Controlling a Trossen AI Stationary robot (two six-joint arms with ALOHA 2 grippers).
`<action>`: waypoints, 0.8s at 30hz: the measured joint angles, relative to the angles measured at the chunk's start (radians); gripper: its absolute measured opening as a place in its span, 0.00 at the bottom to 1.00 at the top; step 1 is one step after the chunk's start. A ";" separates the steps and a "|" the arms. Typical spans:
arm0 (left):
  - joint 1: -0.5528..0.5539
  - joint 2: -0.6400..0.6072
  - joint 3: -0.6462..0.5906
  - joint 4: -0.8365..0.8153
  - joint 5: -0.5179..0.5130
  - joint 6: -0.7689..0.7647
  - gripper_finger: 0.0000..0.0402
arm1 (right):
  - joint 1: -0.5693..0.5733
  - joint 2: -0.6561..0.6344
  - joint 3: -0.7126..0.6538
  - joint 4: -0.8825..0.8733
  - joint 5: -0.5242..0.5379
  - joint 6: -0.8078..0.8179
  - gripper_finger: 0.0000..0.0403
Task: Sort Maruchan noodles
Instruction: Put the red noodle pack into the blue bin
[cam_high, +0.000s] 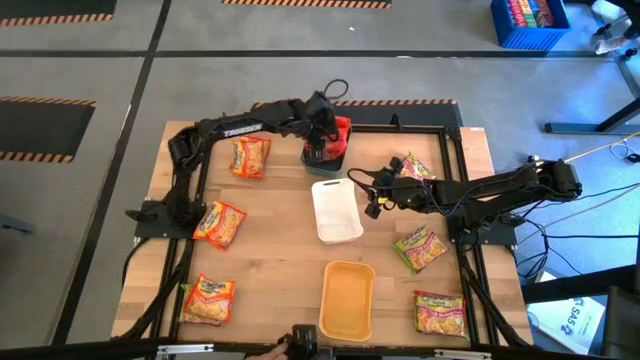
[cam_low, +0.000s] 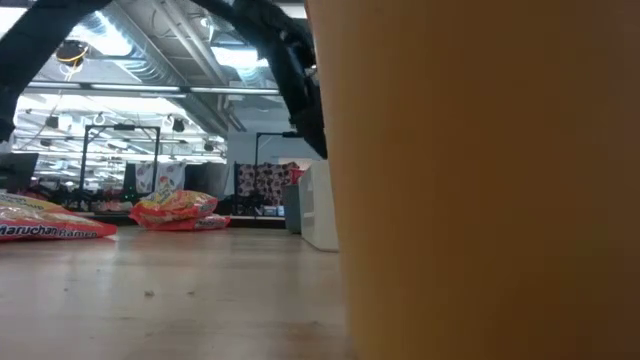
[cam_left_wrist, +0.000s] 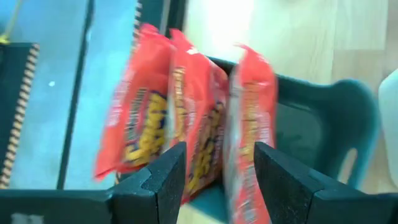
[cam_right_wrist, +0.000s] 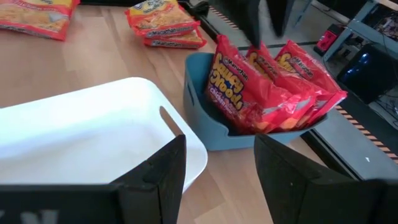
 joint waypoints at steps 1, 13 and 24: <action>-0.006 -0.022 0.000 -0.019 0.003 -0.009 0.45 | 0.000 0.000 0.000 0.000 -0.009 0.000 0.42; -0.182 -0.384 -0.268 0.043 -0.020 -0.183 0.45 | 0.088 -0.029 0.081 -0.169 -0.094 0.005 0.42; -0.406 -0.658 -0.829 0.437 -0.024 -0.317 0.45 | 0.163 -0.023 0.203 -0.333 -0.064 0.029 0.42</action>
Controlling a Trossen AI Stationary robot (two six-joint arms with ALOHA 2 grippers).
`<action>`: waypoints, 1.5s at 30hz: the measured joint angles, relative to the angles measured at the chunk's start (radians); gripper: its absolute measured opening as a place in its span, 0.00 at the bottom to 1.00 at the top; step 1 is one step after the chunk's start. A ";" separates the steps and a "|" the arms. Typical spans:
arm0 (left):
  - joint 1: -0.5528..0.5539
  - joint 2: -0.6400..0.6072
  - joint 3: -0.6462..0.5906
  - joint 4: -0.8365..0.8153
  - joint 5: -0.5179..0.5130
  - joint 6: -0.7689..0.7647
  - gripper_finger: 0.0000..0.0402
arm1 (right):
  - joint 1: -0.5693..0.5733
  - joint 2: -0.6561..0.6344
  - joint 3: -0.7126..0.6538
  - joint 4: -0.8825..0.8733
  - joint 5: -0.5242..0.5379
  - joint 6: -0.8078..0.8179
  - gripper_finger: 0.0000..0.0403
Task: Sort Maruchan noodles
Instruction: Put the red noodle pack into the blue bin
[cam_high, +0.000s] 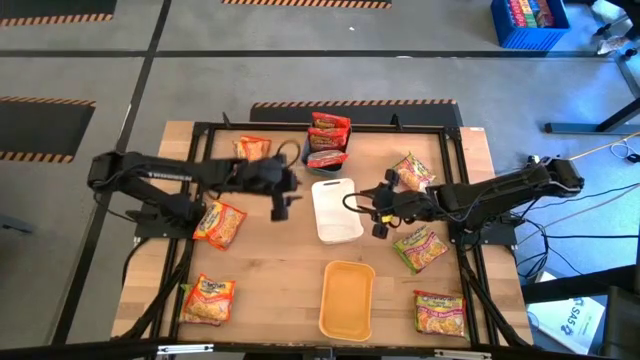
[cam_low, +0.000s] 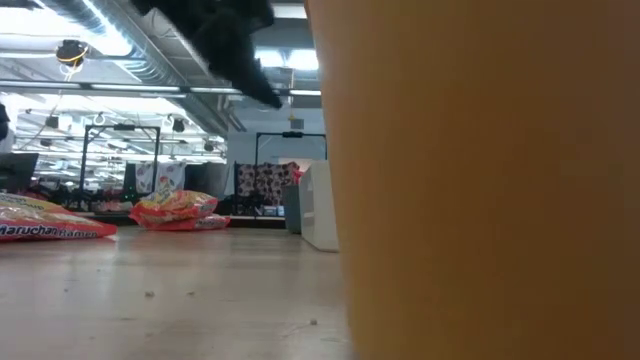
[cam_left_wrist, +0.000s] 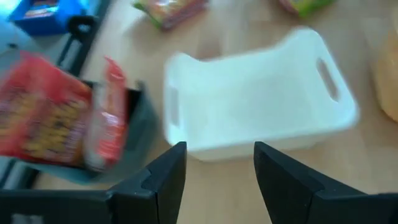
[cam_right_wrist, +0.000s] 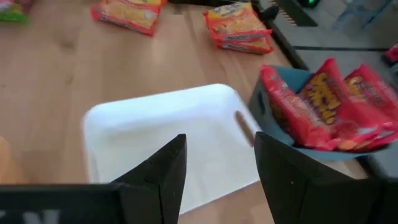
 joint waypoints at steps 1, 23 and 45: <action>-0.014 -0.003 -0.038 0.031 -0.001 -0.005 0.45 | -0.018 0.014 0.000 0.015 0.000 -0.010 0.42; 0.039 0.001 -0.318 0.368 -0.004 -0.082 0.45 | -0.507 0.402 -0.001 0.420 -0.408 -0.388 0.04; 0.090 0.002 -0.318 0.618 -0.004 0.015 0.45 | -0.571 0.502 -0.002 0.636 -0.368 -0.428 0.01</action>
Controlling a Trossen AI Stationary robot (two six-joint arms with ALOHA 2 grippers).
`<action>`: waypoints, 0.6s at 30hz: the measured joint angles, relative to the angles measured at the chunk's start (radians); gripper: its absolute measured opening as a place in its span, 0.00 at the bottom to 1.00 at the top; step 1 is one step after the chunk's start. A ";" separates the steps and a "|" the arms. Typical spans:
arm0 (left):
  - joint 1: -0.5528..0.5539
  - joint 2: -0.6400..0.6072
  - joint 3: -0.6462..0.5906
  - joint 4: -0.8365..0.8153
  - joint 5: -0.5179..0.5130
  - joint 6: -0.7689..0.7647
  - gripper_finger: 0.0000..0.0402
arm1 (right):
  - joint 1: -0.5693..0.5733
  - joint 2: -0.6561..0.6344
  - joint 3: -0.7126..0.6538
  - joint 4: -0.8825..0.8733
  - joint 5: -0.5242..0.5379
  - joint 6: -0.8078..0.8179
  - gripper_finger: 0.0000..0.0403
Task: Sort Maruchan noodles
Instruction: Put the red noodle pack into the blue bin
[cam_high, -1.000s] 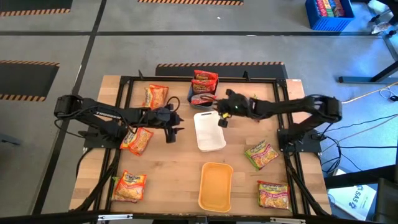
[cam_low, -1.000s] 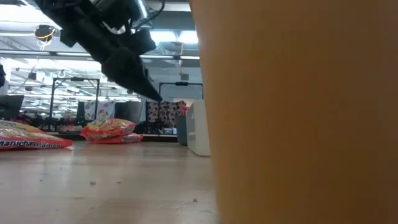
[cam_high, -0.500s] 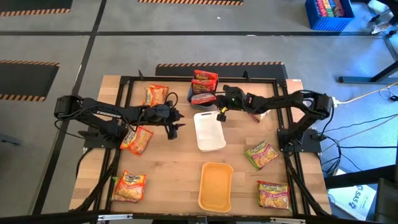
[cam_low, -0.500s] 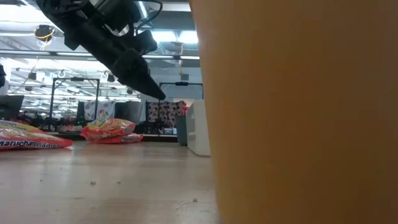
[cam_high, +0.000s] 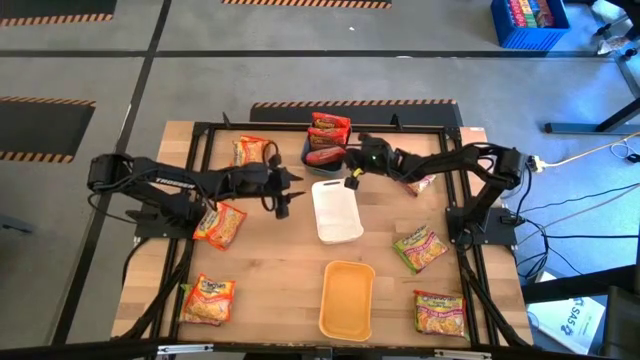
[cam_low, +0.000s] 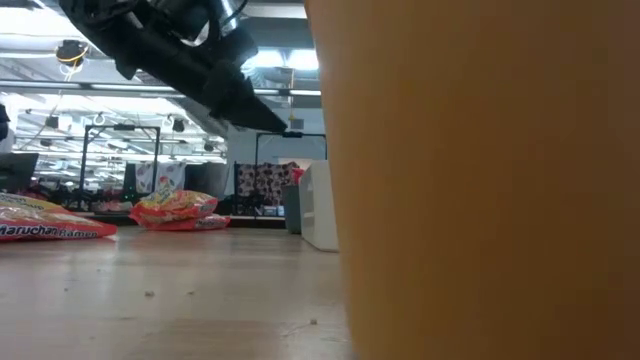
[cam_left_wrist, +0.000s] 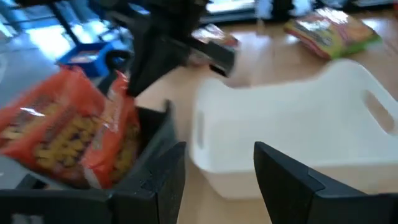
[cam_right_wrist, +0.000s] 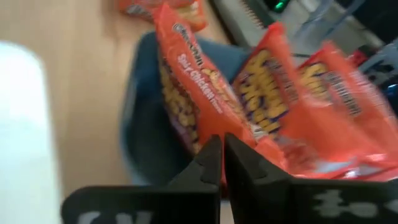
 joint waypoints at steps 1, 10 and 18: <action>0.016 0.000 0.000 0.009 -0.002 -0.003 0.45 | -0.001 0.000 0.000 0.008 0.001 0.000 0.01; 0.208 0.060 0.019 0.022 0.075 -0.061 0.45 | -0.050 0.000 0.000 0.040 0.000 0.000 0.01; 0.275 0.308 0.194 -0.003 0.167 -0.071 0.45 | -0.072 0.000 0.000 0.044 -0.027 -0.012 0.01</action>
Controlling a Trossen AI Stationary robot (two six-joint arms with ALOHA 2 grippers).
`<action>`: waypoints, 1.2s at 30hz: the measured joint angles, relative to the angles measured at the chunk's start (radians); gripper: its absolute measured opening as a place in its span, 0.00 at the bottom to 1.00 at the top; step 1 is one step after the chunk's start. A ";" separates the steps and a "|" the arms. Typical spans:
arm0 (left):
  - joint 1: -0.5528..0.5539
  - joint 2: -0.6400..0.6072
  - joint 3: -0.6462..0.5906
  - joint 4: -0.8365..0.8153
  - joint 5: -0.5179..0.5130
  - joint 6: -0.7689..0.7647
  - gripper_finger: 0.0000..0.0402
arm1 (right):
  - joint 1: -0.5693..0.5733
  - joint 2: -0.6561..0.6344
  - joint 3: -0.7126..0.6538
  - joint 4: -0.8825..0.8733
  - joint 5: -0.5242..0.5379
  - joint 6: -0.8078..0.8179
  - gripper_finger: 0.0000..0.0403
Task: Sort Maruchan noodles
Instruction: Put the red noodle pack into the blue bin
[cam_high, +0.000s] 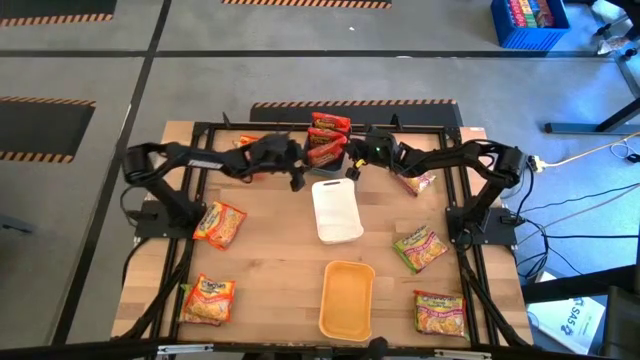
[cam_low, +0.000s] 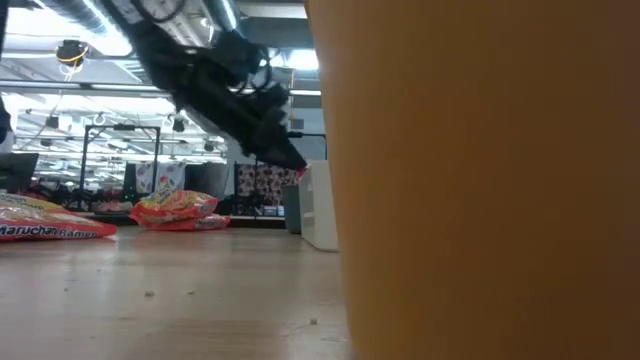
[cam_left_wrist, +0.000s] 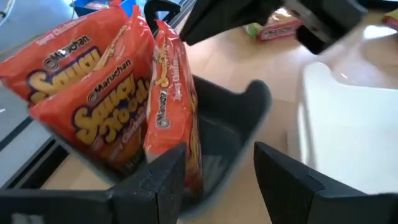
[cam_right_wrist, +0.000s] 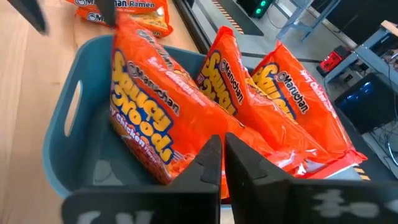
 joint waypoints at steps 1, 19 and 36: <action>0.006 0.026 0.027 -0.013 0.001 0.000 0.45 | 0.000 0.000 0.000 0.000 0.000 0.000 0.01; 0.050 0.073 0.157 -0.152 -0.194 0.066 0.45 | 0.031 -0.066 0.000 -0.047 0.042 0.000 0.01; -0.336 -0.301 -0.129 -0.126 -0.219 -0.025 0.45 | 0.556 -0.596 0.044 -0.905 -0.025 0.607 0.01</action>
